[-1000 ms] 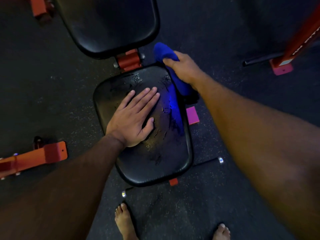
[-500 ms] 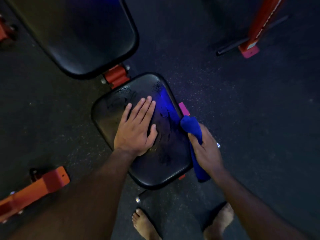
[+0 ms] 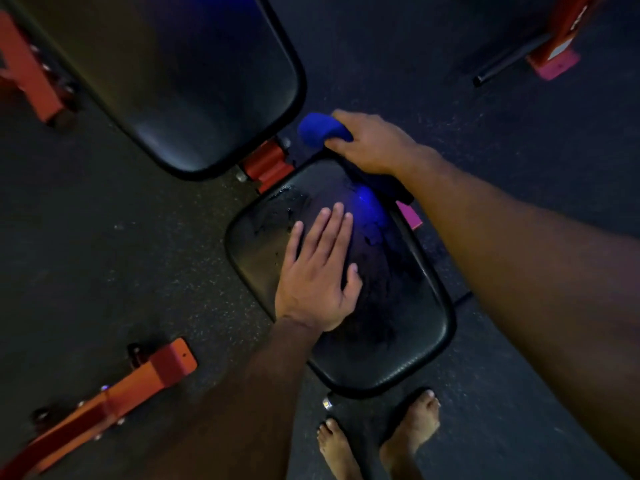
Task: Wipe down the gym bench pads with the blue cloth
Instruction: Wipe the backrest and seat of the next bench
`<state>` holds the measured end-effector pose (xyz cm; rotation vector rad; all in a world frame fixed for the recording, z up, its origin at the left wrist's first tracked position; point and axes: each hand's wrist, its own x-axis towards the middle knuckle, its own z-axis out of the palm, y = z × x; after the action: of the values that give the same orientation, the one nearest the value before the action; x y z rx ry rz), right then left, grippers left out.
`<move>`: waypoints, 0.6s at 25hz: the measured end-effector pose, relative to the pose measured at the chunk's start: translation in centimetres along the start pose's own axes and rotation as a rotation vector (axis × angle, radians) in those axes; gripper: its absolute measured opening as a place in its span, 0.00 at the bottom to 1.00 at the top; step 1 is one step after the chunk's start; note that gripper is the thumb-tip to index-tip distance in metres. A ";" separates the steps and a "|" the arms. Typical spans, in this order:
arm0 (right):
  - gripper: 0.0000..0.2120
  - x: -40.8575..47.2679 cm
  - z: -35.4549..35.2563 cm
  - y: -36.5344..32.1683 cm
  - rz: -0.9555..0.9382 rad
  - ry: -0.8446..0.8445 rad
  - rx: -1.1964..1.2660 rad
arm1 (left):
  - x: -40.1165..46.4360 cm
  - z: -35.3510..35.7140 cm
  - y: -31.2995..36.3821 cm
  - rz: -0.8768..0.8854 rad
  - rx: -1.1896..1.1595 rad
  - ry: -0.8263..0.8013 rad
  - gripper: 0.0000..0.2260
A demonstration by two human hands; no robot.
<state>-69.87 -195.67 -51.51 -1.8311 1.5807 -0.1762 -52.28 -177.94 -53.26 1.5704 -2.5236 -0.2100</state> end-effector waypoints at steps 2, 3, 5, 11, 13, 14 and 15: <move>0.17 -0.9 -0.4 0.6 0.003 0.103 -0.042 | 0.0 0.1 0.2 0.002 -0.002 -0.002 0.31; 0.18 -2.2 -0.8 0.9 0.026 0.173 -0.051 | 0.0 0.0 0.3 0.003 0.000 -0.008 0.31; 0.18 -5.6 -1.2 1.2 0.108 0.271 -0.016 | 0.0 -0.4 0.3 0.002 -0.008 -0.036 0.31; 0.24 -15.8 1.1 -1.9 0.267 0.284 -0.213 | -0.1 -1.7 0.1 -0.021 -0.102 -0.162 0.32; 0.28 -17.3 2.2 -4.2 0.265 0.322 -0.293 | 0.3 -3.1 -1.1 0.048 -0.222 -0.225 0.31; 0.29 -17.4 2.7 -5.4 0.289 0.332 -0.282 | 0.4 -4.1 -2.5 0.111 -0.250 -0.241 0.31; 0.29 -17.3 3.0 -6.4 0.332 0.342 -0.248 | 0.6 -5.1 -4.7 0.189 -0.219 -0.234 0.30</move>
<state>-67.29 -178.62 -44.30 -1.7515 2.2069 -0.1512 -47.40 -180.74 -49.21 1.2826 -2.6899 -0.6555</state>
